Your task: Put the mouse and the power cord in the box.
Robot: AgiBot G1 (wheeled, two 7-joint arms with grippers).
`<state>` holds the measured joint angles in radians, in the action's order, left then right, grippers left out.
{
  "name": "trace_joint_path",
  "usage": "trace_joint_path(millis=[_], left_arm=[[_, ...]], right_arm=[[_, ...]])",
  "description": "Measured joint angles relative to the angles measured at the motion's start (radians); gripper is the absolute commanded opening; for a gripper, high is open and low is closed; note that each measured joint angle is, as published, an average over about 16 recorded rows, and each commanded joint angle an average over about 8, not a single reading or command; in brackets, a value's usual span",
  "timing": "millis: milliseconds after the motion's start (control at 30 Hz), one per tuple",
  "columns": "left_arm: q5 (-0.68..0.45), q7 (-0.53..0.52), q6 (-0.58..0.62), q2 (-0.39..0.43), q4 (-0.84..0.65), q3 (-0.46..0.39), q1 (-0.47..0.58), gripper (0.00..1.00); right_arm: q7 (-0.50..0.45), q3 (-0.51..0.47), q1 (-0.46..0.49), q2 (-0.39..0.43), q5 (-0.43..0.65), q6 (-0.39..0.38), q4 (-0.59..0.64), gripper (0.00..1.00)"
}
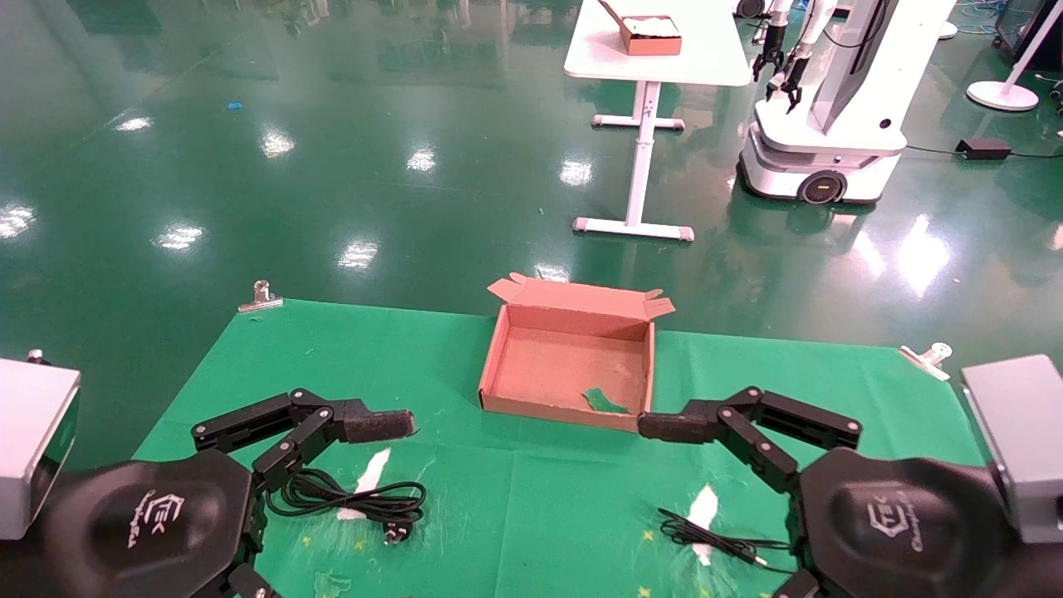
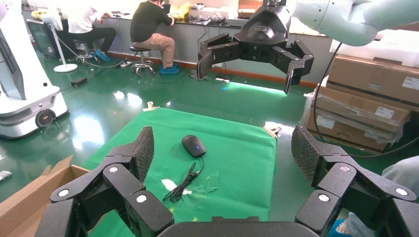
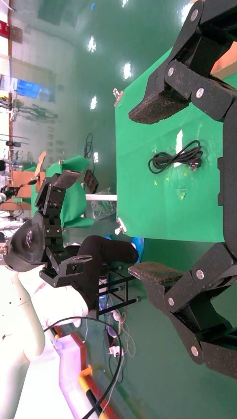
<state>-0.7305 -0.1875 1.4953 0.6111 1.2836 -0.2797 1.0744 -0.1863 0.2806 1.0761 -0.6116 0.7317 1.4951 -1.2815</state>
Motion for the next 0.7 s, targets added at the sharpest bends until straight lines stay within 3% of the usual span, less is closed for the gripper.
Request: trace_joint_path(millis=[700], left_arm=[[-0.003,0.002,0.000,0.000,0.000,-0.001,0.001,1.00]], right_arm=[[0.001,0.001,0.000,0.000,0.002,0.000,0.001,1.00]])
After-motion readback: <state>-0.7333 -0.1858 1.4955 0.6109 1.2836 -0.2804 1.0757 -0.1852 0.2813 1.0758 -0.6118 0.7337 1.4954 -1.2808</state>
